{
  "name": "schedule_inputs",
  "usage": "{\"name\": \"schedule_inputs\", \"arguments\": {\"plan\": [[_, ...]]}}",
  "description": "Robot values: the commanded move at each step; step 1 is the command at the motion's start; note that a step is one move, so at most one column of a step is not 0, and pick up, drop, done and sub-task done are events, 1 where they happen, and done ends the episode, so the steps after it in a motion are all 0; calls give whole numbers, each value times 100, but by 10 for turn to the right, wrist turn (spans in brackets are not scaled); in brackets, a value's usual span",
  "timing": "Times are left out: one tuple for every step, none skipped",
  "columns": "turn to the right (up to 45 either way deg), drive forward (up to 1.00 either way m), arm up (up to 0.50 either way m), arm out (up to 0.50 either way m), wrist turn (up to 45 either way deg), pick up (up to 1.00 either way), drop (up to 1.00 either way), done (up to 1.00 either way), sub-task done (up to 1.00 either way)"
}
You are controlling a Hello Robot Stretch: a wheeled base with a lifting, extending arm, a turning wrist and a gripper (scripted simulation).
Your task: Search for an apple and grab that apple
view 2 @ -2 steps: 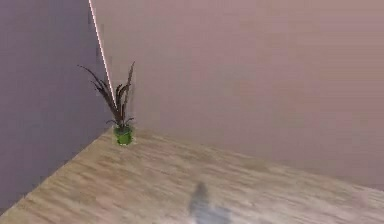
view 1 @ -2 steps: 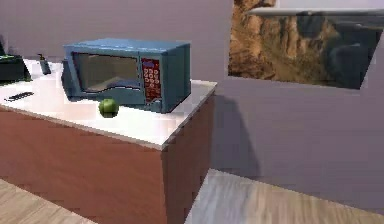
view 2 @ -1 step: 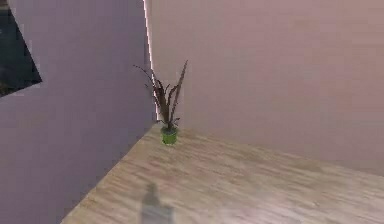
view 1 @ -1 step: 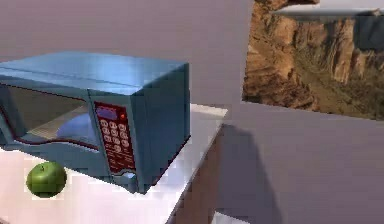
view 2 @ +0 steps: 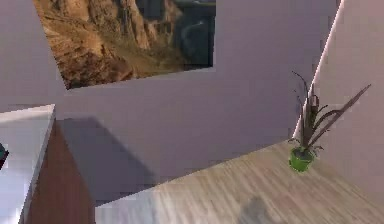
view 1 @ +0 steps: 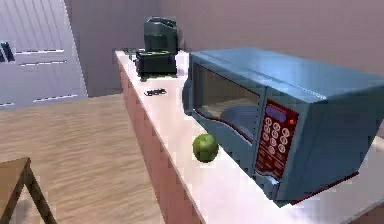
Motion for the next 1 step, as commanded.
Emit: {"name": "schedule_inputs", "arguments": {"plan": [[-450,0,0,0,0,0,0,0,0]]}}
